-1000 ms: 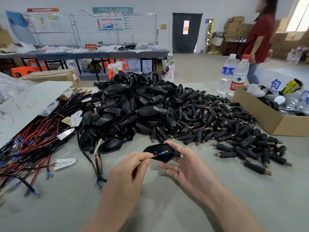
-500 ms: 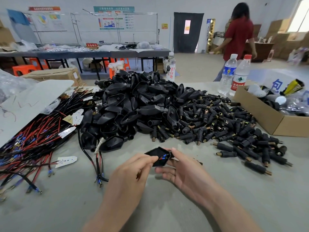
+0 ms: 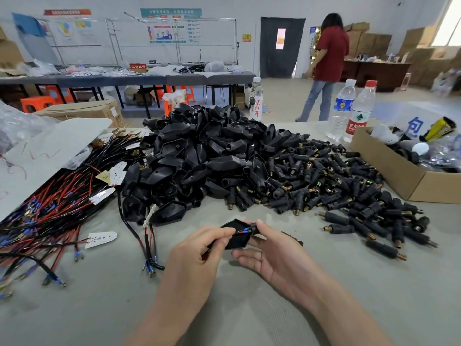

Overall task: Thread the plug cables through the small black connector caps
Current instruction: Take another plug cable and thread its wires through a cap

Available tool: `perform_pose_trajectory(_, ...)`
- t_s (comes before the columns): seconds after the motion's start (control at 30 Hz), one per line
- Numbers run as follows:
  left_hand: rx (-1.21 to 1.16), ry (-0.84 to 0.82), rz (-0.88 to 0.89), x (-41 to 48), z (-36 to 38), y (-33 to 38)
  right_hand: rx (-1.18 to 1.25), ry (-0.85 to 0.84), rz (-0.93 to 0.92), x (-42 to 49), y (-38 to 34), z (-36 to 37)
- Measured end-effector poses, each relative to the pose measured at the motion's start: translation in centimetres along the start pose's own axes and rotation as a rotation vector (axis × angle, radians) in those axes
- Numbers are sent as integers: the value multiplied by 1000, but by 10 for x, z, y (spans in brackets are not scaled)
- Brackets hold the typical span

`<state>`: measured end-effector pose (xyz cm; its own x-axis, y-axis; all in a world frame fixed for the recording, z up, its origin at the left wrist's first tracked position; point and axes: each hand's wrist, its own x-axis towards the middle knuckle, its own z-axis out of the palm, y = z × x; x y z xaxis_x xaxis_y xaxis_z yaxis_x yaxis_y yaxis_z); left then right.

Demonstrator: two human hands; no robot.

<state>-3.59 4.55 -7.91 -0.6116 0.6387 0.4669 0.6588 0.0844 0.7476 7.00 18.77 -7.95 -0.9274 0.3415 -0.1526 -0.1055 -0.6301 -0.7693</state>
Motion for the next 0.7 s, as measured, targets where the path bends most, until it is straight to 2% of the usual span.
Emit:
perform_pose_trajectory(0.1,58,-16,23,0,-1,1,-8,6,-18,-1,-1,2)
perform_pose_trajectory(0.3,129,19,-54,1,0,-1,-61,-18,-45,-4,1,3)
perform_pose_trajectory(0.7,123,10,67,-1,0,2,51,39,-14,-4,0,6)
